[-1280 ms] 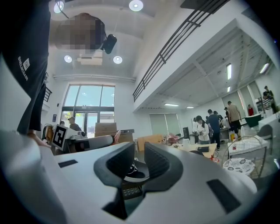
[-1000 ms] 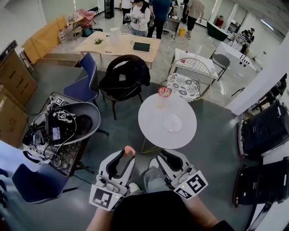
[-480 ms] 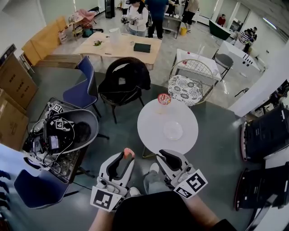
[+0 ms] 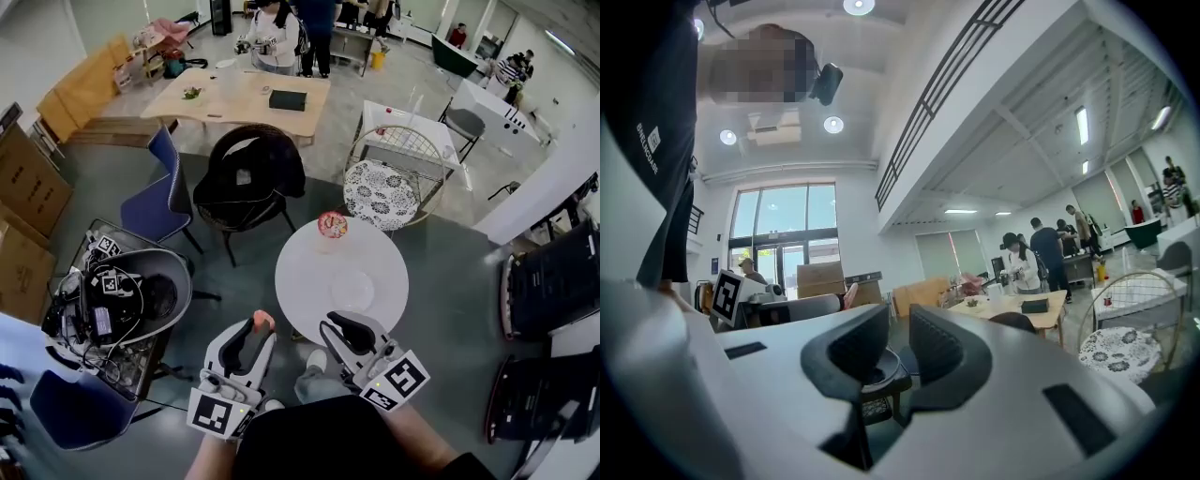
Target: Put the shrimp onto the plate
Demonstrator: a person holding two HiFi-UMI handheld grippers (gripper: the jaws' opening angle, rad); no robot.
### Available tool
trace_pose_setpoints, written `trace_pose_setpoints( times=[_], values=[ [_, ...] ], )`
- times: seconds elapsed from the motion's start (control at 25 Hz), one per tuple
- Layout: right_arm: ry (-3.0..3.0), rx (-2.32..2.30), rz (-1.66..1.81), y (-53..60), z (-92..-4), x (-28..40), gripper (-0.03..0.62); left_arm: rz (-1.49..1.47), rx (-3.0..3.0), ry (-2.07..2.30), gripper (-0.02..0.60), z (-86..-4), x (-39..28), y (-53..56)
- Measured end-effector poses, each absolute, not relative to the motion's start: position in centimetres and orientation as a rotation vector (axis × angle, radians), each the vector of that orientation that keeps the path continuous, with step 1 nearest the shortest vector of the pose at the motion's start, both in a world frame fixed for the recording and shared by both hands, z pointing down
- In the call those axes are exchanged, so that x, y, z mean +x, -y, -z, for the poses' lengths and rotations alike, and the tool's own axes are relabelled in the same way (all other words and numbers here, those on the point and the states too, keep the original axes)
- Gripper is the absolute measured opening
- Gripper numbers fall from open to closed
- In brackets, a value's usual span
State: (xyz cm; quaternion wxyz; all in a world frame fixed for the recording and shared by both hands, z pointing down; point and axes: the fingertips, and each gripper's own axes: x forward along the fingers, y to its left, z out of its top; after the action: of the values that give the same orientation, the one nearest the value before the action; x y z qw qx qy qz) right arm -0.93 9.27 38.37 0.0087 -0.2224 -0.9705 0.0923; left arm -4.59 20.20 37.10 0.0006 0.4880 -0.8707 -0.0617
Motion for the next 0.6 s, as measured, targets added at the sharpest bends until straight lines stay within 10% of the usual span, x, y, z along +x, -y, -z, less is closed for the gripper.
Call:
trace_pose_setpoints(
  times=[0.6],
  values=[
    [3.003,-0.722,-0.376,-0.9,-39.4,-6.2,0.078,0.138,1.525,2.701,0.140,-37.8,-9.6,-10.9]
  ],
)
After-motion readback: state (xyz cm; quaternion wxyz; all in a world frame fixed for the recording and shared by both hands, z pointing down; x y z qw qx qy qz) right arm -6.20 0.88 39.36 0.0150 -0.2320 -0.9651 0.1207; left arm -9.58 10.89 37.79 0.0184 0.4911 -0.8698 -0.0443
